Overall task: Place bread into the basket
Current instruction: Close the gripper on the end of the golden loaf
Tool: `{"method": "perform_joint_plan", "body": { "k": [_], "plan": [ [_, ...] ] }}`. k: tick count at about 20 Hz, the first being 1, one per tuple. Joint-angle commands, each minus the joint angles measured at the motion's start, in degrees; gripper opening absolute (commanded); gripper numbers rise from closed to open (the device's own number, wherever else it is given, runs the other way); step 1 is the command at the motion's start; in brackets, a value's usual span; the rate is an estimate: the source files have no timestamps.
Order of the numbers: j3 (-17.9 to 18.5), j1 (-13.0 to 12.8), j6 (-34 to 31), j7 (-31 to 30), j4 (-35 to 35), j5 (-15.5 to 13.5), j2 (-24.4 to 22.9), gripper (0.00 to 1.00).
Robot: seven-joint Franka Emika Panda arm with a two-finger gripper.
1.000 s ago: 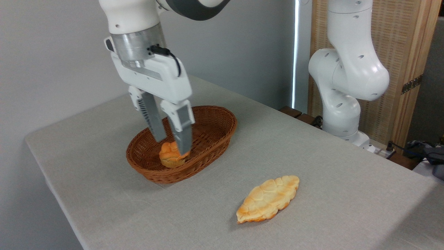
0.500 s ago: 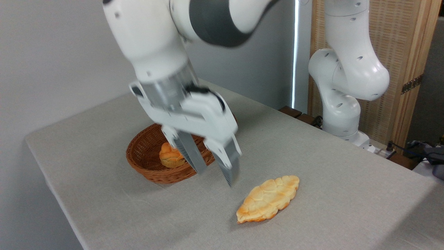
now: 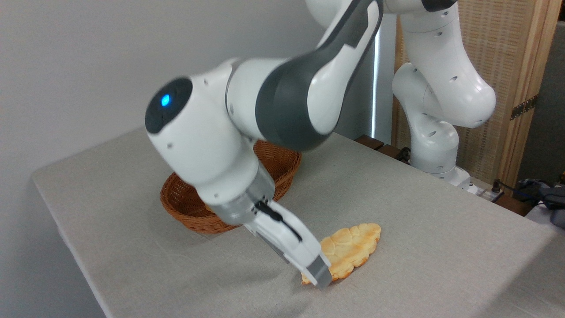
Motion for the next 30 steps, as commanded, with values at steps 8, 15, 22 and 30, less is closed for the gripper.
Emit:
{"method": "perform_joint_plan", "body": {
  "k": [8, 15, 22, 30],
  "plan": [
    [0.6, 0.2, -0.7, 2.7, 0.0, -1.1, 1.9, 1.00],
    [0.6, 0.5, -0.8, 2.8, -0.3, -3.7, 1.9, 0.65],
    [0.6, 1.1, -0.9, 3.6, -0.3, -4.1, 1.9, 0.49],
    [0.6, 1.1, -0.9, 3.6, -0.3, -4.1, 1.9, 0.49]
  ]
}}
